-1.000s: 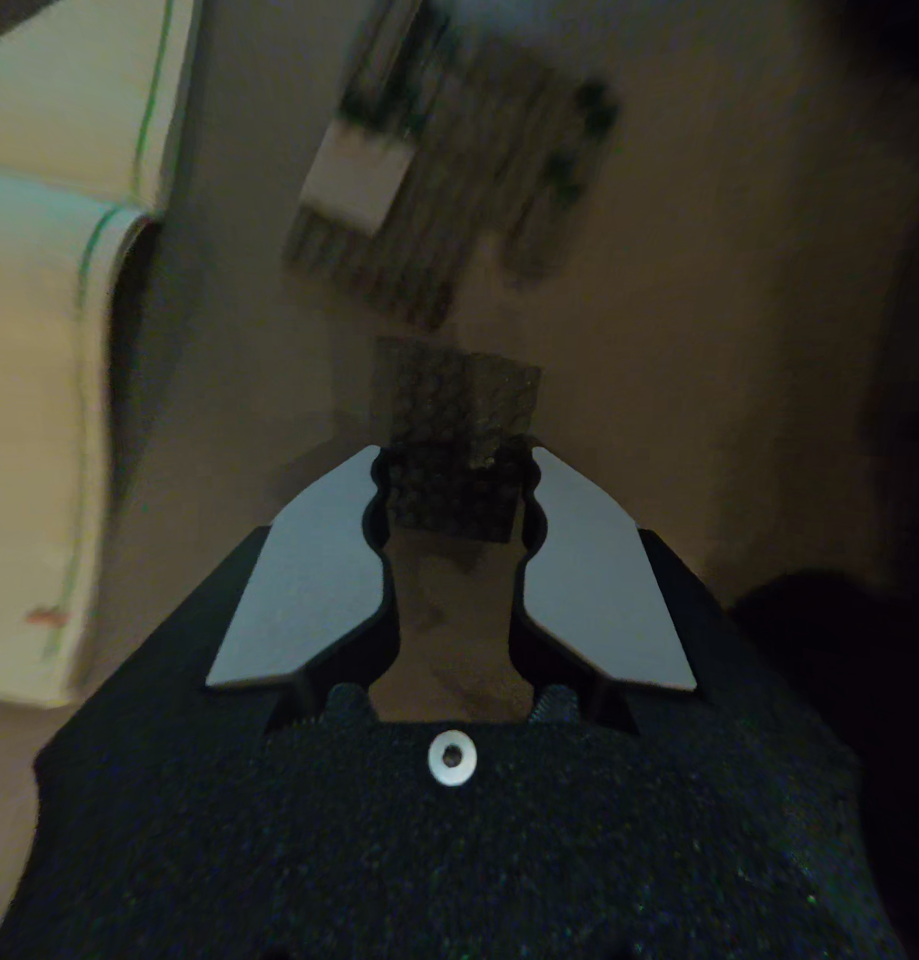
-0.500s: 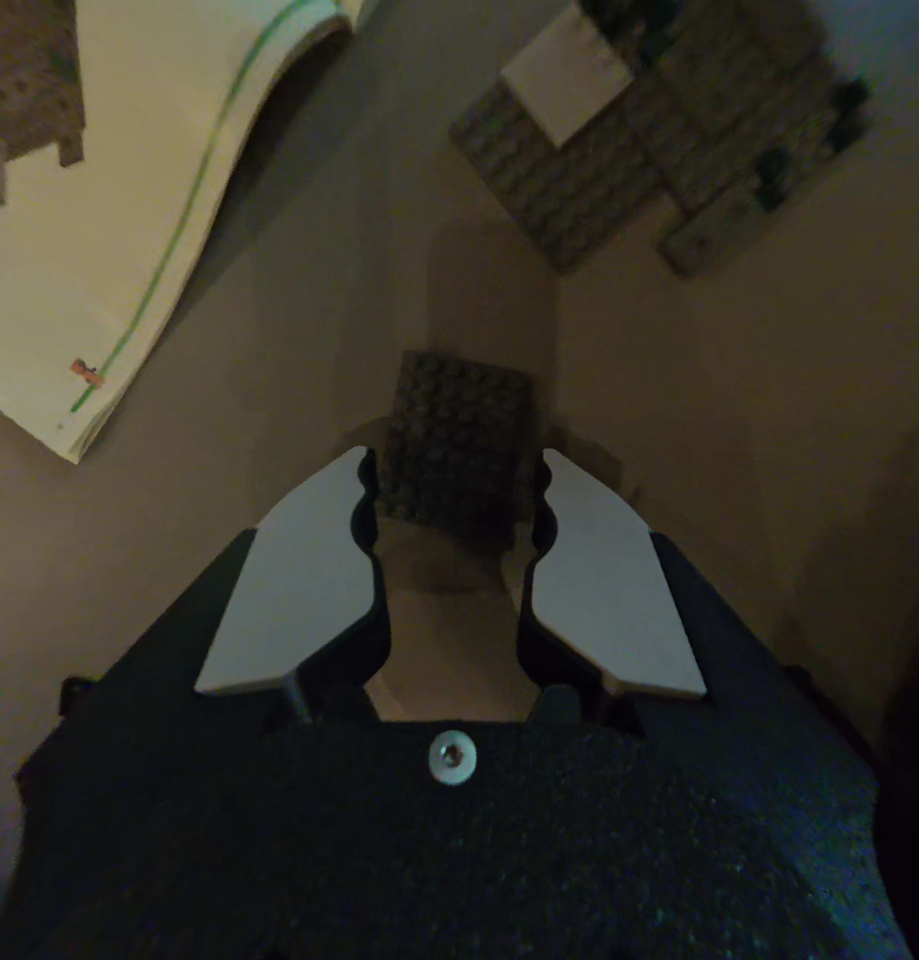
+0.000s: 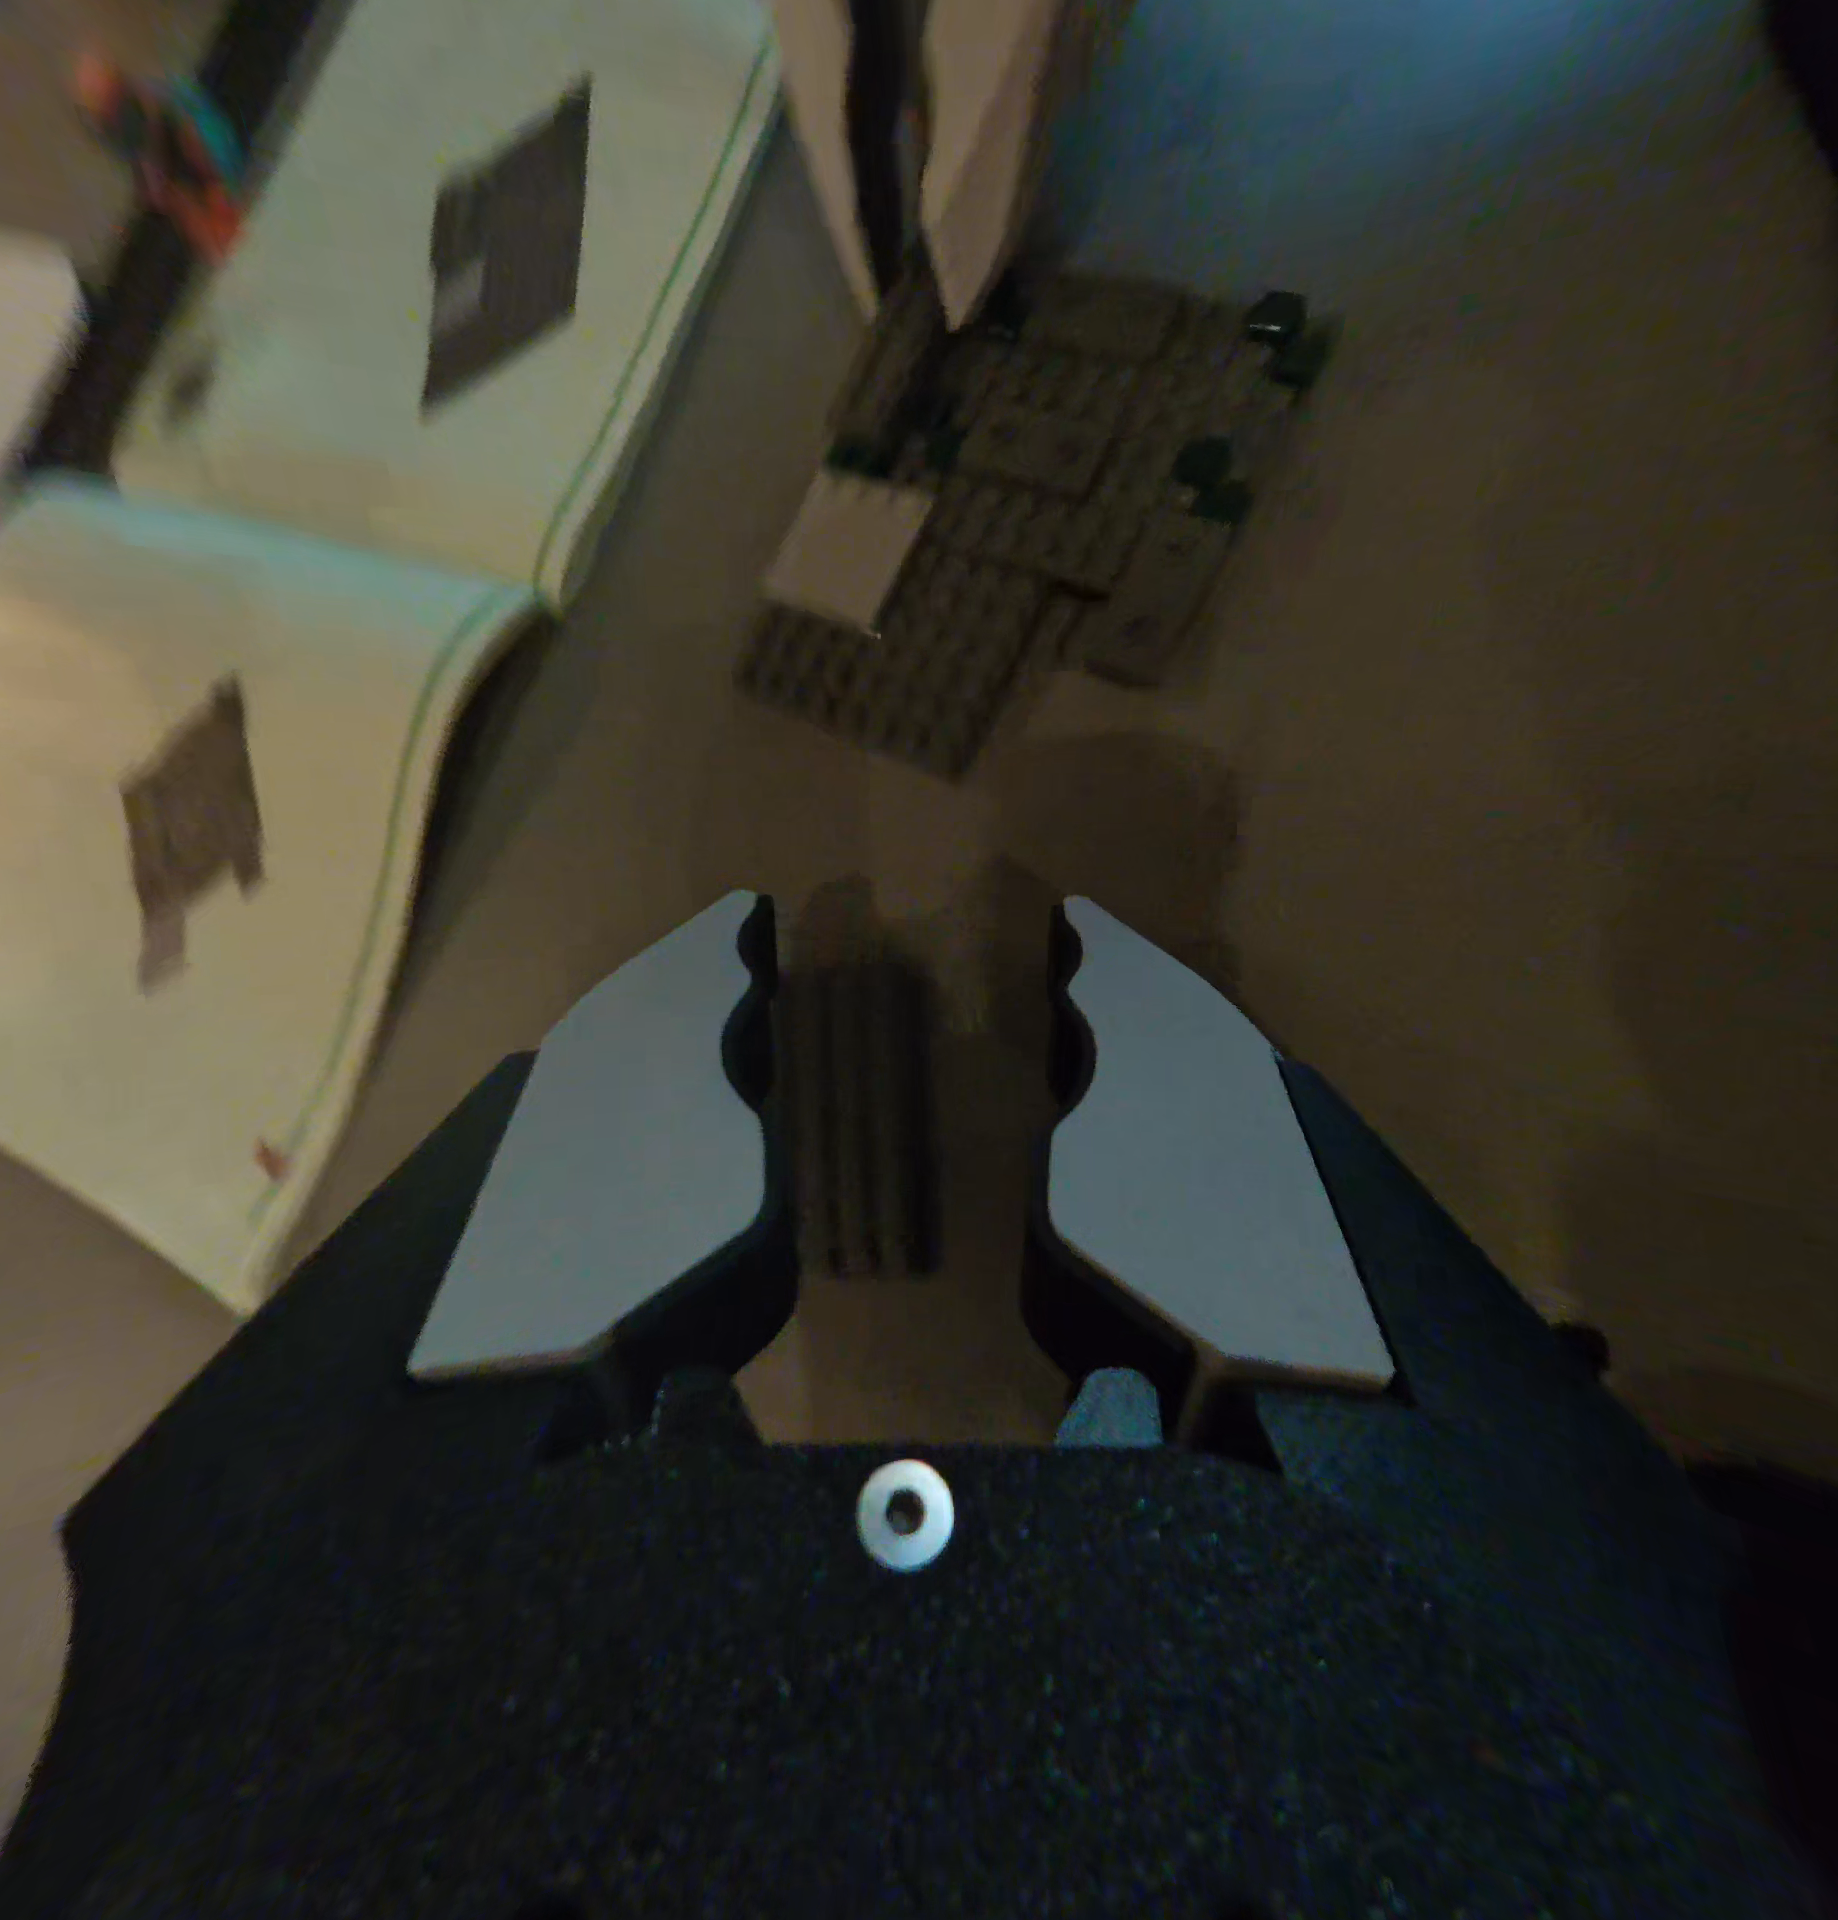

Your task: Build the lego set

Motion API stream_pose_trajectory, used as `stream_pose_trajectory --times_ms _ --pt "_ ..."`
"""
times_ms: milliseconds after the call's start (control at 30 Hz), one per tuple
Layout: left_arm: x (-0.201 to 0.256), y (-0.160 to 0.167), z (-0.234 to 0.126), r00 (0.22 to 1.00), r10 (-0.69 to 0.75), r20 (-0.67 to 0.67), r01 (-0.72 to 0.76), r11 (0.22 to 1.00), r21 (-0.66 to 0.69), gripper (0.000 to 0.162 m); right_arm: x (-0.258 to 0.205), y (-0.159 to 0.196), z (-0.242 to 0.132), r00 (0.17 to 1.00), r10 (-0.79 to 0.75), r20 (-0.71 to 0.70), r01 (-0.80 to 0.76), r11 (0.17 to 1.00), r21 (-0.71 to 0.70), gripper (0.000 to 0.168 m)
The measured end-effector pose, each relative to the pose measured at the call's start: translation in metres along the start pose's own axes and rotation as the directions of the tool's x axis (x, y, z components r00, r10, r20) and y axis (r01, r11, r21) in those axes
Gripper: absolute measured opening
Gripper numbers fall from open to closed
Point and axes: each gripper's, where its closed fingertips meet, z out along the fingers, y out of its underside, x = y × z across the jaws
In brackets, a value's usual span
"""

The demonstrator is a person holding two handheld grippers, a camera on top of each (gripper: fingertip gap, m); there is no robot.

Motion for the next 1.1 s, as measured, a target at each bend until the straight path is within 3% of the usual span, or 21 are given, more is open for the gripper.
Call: stream_pose_trajectory --times_ms 133,300,367,467,567,633,767,833,900,967,1100 --pt "0.007 -0.032 -0.003 0.978 0.197 0.074 -0.207 0.963 0.171 0.051 -0.022 -0.001 -0.012 0.964 0.127 0.233 -0.135 0.991 0.02 0.016" --pt "0.037 -0.066 -0.008 0.888 0.43 0.162 -0.459 0.82 0.342 0.049 -0.061 -0.007 -0.026 0.812 0.279 0.513 -0.308 0.951 -0.029 0.016" --pt "0.04 -0.076 -0.011 0.871 0.447 0.202 -0.49 0.792 0.363 0.045 -0.077 -0.007 -0.028 0.773 0.279 0.57 -0.303 0.951 -0.055 0.016" --pt "0.052 -0.078 -0.01 0.883 0.459 0.101 -0.459 0.797 0.392 0.044 -0.102 -0.016 -0.035 0.707 0.243 0.664 -0.289 0.956 -0.043 0.016" --pt "0.069 -0.089 -0.023 0.875 0.48 0.06 -0.447 0.755 0.48 0.014 -0.116 -0.02 -0.036 0.679 0.226 0.699 -0.265 0.963 -0.054 0.016" --pt "0.075 -0.094 -0.03 0.875 0.482 0.054 -0.439 0.74 0.51 0.007 -0.123 -0.02 -0.038 0.656 0.226 0.72 -0.261 0.963 -0.065 0.016" --pt "0.075 -0.1 -0.038 0.935 0.354 -0.026 -0.282 0.786 0.55 0.007 -0.12 -0.033 -0.045 0.651 0.173 0.739 -0.294 0.955 0.036 0.018" --pt "0.068 -0.102 -0.041 0.967 0.239 -0.091 -0.148 0.812 0.564 0.007 -0.111 -0.042 -0.053 0.719 0.088 0.689 -0.27 0.949 0.16 0.037" --pt "0.06 -0.1 -0.044 0.98 0.11 -0.165 0.001 0.828 0.56 0.008 -0.1 -0.048 -0.065 0.808 -0.011 0.589 -0.207 0.931 0.301 0.046" --pt "0.053 -0.097 -0.043 0.965 -0.04 -0.26 0.176 0.834 0.523 0.007 -0.099 -0.054 -0.083 0.872 -0.11 0.477 -0.132 0.886 0.445 0.052" --pt "0.05 -0.091 -0.04 0.856 -0.24 -0.457 0.451 0.78 0.434 0.007 -0.108 -0.05 -0.08 0.959 -0.197 0.206 0.058 0.842 0.536 0.055"
